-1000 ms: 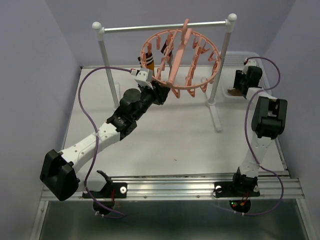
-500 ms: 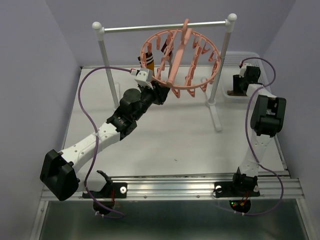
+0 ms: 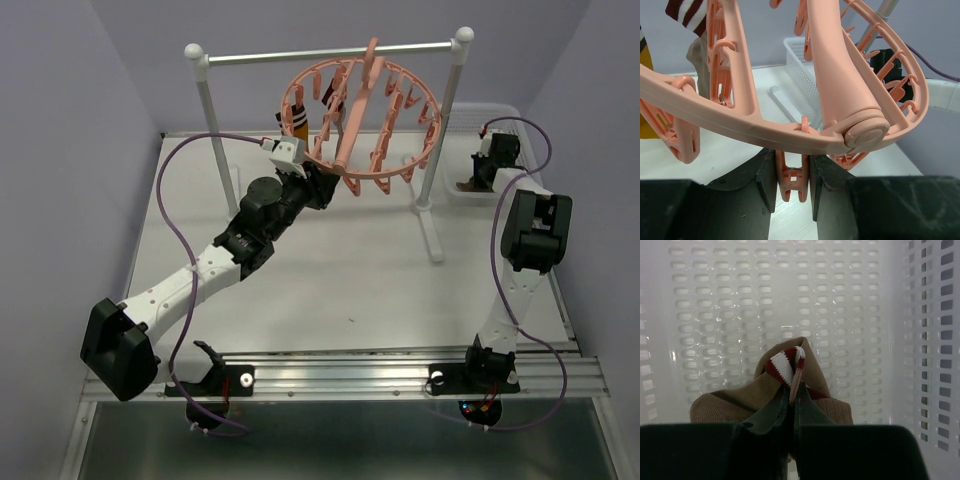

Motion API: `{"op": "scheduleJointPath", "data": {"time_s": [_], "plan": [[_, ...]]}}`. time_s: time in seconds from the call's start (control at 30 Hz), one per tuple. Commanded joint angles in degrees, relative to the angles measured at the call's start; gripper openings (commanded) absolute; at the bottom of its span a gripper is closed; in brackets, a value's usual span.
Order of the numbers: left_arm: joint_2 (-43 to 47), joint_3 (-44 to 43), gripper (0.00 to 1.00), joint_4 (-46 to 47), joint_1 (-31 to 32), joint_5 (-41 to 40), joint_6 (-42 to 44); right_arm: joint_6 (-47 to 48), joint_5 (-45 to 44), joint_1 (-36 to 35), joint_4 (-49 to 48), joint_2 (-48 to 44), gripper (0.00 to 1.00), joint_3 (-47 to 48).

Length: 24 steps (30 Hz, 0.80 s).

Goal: Clip the socks to the hanger
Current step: Pick up the sock from the bin.

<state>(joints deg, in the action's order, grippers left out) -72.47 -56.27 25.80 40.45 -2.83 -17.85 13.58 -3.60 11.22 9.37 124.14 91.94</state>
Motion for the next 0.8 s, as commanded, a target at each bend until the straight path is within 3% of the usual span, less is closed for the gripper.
{"op": "scheduleJointPath", "data": {"time_s": [0.0, 0.17, 0.27, 0.4, 0.57, 0.77], "plan": [[0.04, -3.49, 0.00, 3.03, 0.25, -1.21, 1.06, -3.21, -0.19, -0.06, -1.19, -2.58, 0.01, 2.28], [-0.83, -4.29, 0.00, 3.03, 0.25, -0.69, 0.71, -7.42, 2.98, -0.06, -8.29, -12.41, 0.01, -2.63], [-1.54, -4.99, 0.00, 3.03, 0.25, -0.42, 0.62, -10.93, 9.46, -0.06, -16.29, -20.21, 0.01, -10.45], [-2.06, -5.69, 0.00, 3.20, 0.25, -0.07, 0.62, -16.21, 10.36, -0.06, -25.69, -29.02, 0.01, -19.33], [-2.33, -6.22, 0.00, 3.38, 0.25, 0.46, 0.53, -18.86, 10.88, -0.06, -30.45, -37.02, 0.01, -25.04], [-2.33, -6.48, 0.00, 3.90, 0.25, 0.72, -0.35, -18.15, 22.29, -0.06, -33.54, -45.90, 0.01, -29.98]]}}
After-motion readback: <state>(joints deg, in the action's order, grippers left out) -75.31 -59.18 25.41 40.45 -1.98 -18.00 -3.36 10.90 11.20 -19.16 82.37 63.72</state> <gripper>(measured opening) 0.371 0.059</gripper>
